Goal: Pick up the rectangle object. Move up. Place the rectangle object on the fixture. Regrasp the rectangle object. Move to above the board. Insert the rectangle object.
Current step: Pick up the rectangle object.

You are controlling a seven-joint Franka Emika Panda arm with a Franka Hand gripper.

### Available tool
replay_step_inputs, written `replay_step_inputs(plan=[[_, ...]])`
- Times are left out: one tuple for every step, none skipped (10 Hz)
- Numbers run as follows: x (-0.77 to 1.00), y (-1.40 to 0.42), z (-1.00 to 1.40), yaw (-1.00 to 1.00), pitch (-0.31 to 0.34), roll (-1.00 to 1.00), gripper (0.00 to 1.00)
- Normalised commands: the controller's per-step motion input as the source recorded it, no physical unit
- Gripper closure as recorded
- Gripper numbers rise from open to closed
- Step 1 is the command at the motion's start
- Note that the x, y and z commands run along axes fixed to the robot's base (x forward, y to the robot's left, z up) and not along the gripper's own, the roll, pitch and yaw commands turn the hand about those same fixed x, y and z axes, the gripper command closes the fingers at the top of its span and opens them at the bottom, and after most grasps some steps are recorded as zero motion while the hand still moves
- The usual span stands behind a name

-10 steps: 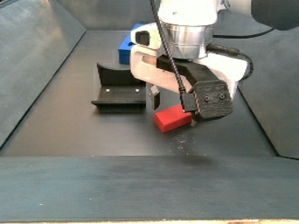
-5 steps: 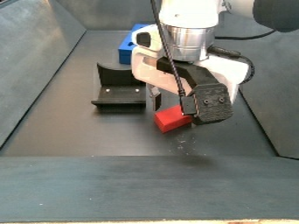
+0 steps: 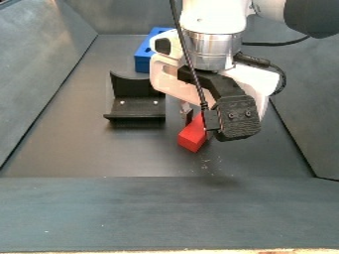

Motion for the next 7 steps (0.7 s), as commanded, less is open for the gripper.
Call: replay_step_inputs(plan=[[0.0,0.0,0.0,0.0,0.0,0.0,1.0],[0.0,0.0,0.0,0.0,0.0,0.0,1.0],[0.0,0.0,0.0,0.0,0.0,0.0,1.0],[0.0,0.0,0.0,0.0,0.0,0.0,1.0],[0.0,0.0,0.0,0.0,0.0,0.0,1.0],[0.0,0.0,0.0,0.0,0.0,0.0,1.0],[0.0,0.0,0.0,0.0,0.0,0.0,1.0]])
